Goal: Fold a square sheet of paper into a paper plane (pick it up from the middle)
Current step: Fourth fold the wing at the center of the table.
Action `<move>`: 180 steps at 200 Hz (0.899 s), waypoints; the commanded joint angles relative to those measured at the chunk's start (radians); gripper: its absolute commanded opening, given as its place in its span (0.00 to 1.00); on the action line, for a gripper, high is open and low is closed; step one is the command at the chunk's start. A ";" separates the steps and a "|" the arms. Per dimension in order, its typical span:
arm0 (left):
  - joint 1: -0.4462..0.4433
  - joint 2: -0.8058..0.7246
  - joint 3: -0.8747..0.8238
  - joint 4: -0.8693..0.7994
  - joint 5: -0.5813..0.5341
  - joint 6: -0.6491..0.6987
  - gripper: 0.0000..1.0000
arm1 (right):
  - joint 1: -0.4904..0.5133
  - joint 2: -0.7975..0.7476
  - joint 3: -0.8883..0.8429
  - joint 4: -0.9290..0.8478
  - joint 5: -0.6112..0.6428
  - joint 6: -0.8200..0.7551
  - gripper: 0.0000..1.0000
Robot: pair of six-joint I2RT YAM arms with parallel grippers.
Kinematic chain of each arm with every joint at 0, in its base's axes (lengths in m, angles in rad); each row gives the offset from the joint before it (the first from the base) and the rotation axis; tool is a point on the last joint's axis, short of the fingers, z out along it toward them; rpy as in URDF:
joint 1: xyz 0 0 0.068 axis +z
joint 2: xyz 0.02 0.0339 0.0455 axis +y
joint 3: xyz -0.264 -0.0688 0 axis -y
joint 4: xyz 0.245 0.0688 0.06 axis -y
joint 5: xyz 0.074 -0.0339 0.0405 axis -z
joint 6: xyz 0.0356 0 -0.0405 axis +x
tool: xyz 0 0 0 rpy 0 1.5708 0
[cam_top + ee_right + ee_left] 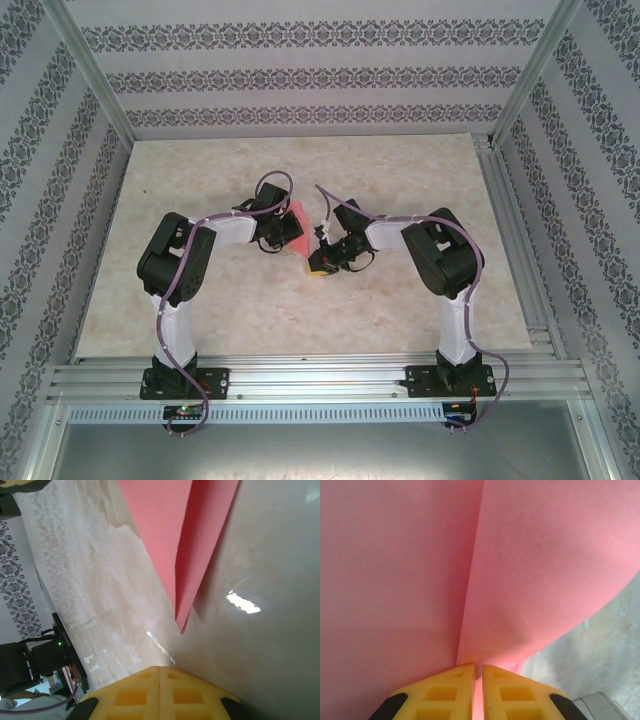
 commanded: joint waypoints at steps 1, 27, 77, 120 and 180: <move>0.009 0.006 -0.007 -0.044 0.008 0.031 0.15 | -0.035 -0.037 -0.017 -0.015 0.136 0.022 0.04; 0.009 0.003 -0.019 -0.031 0.014 0.024 0.15 | -0.047 -0.036 0.084 -0.050 0.175 0.023 0.03; 0.009 0.001 -0.010 -0.038 0.020 0.027 0.14 | -0.037 0.026 0.180 -0.034 0.184 0.053 0.03; 0.009 0.004 -0.018 -0.033 0.022 0.029 0.14 | -0.006 0.060 0.226 -0.034 0.175 0.070 0.04; 0.009 -0.001 -0.019 -0.034 0.020 0.030 0.14 | 0.019 0.127 0.293 -0.230 0.333 -0.016 0.03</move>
